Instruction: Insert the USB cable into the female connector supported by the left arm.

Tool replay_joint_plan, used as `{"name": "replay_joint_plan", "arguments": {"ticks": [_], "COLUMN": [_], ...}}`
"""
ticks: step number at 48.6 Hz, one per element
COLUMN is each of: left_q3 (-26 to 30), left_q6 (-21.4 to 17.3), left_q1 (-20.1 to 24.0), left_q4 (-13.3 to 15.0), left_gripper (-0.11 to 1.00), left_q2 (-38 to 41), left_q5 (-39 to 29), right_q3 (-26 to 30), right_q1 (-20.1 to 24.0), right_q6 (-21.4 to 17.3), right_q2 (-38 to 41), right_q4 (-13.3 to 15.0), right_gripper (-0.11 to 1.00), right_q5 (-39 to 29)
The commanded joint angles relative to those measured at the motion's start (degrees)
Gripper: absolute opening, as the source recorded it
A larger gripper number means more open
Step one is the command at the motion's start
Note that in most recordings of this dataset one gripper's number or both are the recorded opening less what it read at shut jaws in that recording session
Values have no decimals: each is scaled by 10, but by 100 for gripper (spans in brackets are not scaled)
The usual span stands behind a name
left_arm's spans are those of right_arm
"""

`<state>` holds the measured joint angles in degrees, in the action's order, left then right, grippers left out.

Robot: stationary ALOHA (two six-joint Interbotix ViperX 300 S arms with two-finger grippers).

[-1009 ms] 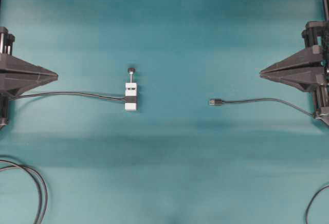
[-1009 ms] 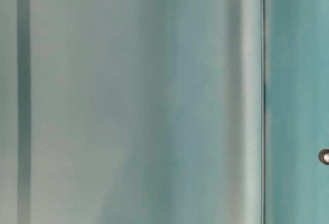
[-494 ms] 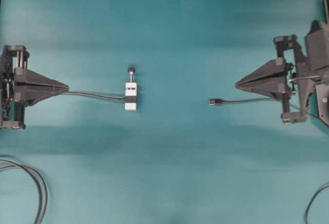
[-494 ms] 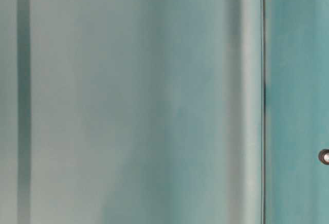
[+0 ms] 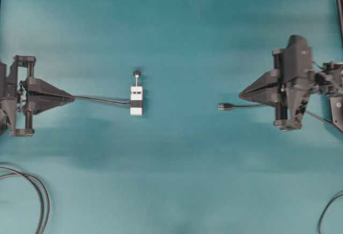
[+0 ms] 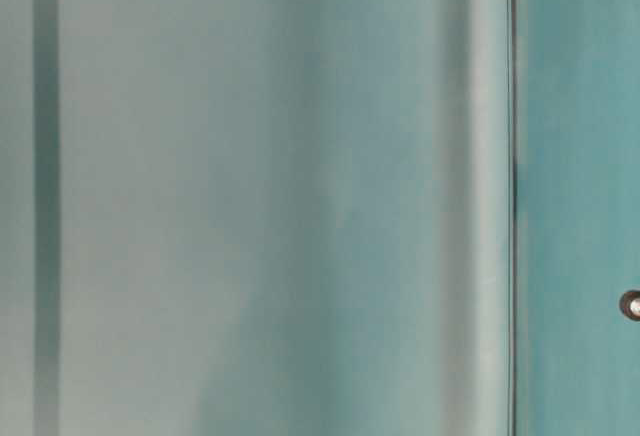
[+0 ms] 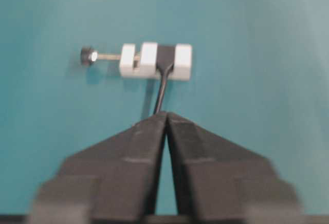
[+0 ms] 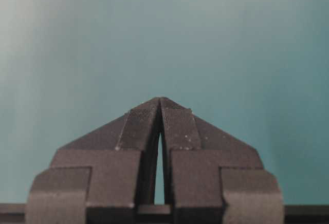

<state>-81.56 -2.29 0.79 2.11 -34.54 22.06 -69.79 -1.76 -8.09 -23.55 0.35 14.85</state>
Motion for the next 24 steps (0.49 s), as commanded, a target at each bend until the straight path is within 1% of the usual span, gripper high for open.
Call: {"name": "replay_joint_plan", "arguments": {"ticks": [1, 7, 10, 12, 14, 17, 20, 24], "left_q3": [24, 37, 44, 48, 53, 59, 67, 76], "left_q6": [-9, -28, -44, -53, -58, -59, -57, -55], "left_q1": [9, 17, 18, 18, 18, 18, 18, 18], "left_q4": [-3, -4, -4, -4, -4, -3, -1, 1], "left_gripper": [31, 67, 82, 84, 82, 79, 79, 79], "left_q2": [31, 81, 107, 127, 145, 171, 200, 221], "left_q5": [11, 38, 57, 70, 83, 101, 115, 123], "right_q3": [6, -2, -11, -17, -21, -25, -24, -23], "right_q1": [-2, -3, -7, -9, -9, -9, -9, -9], "right_q6": [-1, -4, -5, -6, -8, -11, -20, -31], "right_q2": [32, 73, 88, 97, 105, 115, 120, 123], "right_q4": [1, 1, 1, 1, 1, 1, 1, 1], "right_gripper": [0, 0, 0, 1, 2, 8, 20, 39], "right_q5": [18, 69, 102, 125, 142, 159, 162, 162]}}
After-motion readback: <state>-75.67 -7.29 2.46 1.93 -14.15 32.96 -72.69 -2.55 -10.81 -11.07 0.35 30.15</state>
